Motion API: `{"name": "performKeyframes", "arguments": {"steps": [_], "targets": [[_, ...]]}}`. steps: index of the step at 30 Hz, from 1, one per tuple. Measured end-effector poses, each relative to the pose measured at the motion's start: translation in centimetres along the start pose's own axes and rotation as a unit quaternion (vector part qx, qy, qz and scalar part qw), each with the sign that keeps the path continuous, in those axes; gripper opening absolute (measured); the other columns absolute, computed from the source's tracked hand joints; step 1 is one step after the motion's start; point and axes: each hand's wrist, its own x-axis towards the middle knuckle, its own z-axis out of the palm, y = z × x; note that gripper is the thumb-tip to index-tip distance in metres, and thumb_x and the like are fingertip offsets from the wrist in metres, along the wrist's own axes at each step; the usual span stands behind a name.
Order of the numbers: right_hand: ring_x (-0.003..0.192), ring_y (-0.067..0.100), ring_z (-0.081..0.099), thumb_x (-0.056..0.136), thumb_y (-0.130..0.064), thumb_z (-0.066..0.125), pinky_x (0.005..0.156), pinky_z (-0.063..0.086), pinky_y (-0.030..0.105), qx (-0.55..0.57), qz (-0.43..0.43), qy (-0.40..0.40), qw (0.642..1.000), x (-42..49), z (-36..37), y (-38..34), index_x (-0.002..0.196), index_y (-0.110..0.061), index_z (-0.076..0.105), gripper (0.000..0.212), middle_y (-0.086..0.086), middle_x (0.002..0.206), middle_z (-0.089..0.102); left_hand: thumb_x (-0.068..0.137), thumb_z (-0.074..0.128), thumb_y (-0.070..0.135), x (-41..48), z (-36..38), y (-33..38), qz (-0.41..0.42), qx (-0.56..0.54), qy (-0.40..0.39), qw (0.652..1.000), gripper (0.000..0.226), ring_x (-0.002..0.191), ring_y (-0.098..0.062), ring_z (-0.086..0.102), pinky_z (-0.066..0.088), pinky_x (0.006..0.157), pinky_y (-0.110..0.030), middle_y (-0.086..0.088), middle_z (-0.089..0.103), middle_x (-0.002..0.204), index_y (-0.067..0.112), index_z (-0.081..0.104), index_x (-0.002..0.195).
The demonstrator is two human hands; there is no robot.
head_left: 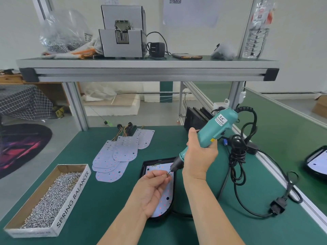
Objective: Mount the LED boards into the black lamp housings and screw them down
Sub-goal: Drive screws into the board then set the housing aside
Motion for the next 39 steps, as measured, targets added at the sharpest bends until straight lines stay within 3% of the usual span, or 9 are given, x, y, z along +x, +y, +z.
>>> {"name": "performKeyframes", "arguments": {"steps": [5,9,15,24,29,31,33,35,39], "targets": [[0.060,0.010,0.058,0.077,-0.037,0.075,0.062,0.049,0.030,0.010,0.069,0.072,0.995,0.6,-0.7,0.3,0.078,-0.026,0.058,0.020,-0.002,0.072,0.064,0.088,0.054,-0.017,-0.3,0.2,-0.6,0.057,-0.002,-0.001,0.998,0.029,0.071,-0.023,0.074,0.058,0.064,-0.021,-0.013,0.071,0.074,0.000,0.071,0.072],[0.051,0.007,0.050,0.081,-0.026,0.076,0.052,0.045,0.020,0.041,0.064,0.012,0.997,0.5,-1.5,0.4,0.078,-0.021,0.053,0.024,-0.011,0.056,0.055,0.087,0.056,-0.017,-0.3,0.3,-0.7,0.054,0.029,0.008,0.998,0.016,0.069,-0.022,0.072,0.058,0.064,-0.021,-0.016,0.070,0.075,-0.006,0.066,0.082],[0.053,0.009,0.052,0.077,-0.028,0.076,0.051,0.045,0.017,0.045,0.027,0.006,0.999,0.5,-0.8,-0.1,0.075,-0.023,0.056,0.021,-0.005,0.064,0.057,0.086,0.058,-0.017,-0.6,0.4,-0.9,0.063,0.047,-0.002,0.997,0.020,0.075,-0.025,0.073,0.058,0.067,-0.022,-0.019,0.070,0.081,-0.003,0.069,0.077],[0.053,0.008,0.052,0.081,-0.023,0.076,0.051,0.046,0.017,0.053,0.025,0.009,0.998,1.4,-0.8,-0.8,0.079,-0.019,0.054,0.023,-0.007,0.061,0.056,0.089,0.057,-0.014,-0.6,0.0,0.7,0.018,0.094,-0.023,0.995,0.024,0.084,-0.032,0.075,0.061,0.074,-0.025,-0.031,0.071,0.099,-0.011,0.060,0.113],[0.053,0.007,0.052,0.083,-0.022,0.076,0.051,0.046,0.017,0.058,0.027,0.003,0.998,1.6,-0.7,-0.9,0.080,-0.016,0.053,0.024,-0.006,0.061,0.055,0.089,0.062,-0.005,-0.8,-0.2,1.7,0.035,0.139,0.013,0.990,0.013,0.066,-0.024,0.072,0.057,0.056,-0.022,-0.023,0.072,0.080,-0.010,0.065,0.102],[0.053,0.007,0.051,0.084,-0.022,0.076,0.051,0.046,0.017,0.050,0.019,-0.002,0.999,1.9,-0.8,-0.9,0.079,-0.017,0.053,0.024,-0.006,0.060,0.055,0.089,0.070,0.014,0.0,-1.4,2.7,0.089,0.241,0.112,0.960,0.014,0.051,-0.015,0.056,0.044,0.045,-0.021,-0.007,0.064,0.065,0.000,0.067,0.089],[0.054,0.008,0.053,0.084,-0.025,0.076,0.052,0.046,0.017,0.044,0.003,-0.013,0.999,2.1,-0.8,-0.9,0.079,-0.018,0.054,0.024,-0.004,0.062,0.056,0.085,0.074,0.039,0.9,-3.0,3.7,0.125,0.415,0.212,0.876,0.034,0.058,-0.017,0.047,0.038,0.052,-0.026,0.002,0.056,0.064,0.008,0.062,0.076],[0.056,0.010,0.055,0.082,-0.035,0.077,0.054,0.047,0.017,0.038,-0.013,-0.030,0.999,2.1,-0.8,-0.9,0.078,-0.021,0.056,0.025,-0.003,0.065,0.058,0.076,0.076,0.055,1.2,-3.9,4.3,0.094,0.565,0.204,0.794,0.051,0.061,-0.020,0.038,0.029,0.058,-0.030,0.002,0.045,0.062,0.014,0.046,0.065],[0.057,0.013,0.056,0.075,-0.055,0.073,0.057,0.048,0.023,0.002,-0.043,-0.073,0.996,2.0,-0.2,-0.8,0.079,-0.022,0.055,0.038,0.000,0.065,0.058,0.063,0.083,0.059,1.9,-2.5,4.7,0.003,0.627,0.142,0.766,0.065,0.055,-0.016,0.027,0.018,0.052,-0.030,0.005,0.028,0.061,0.021,0.030,0.064]]}}
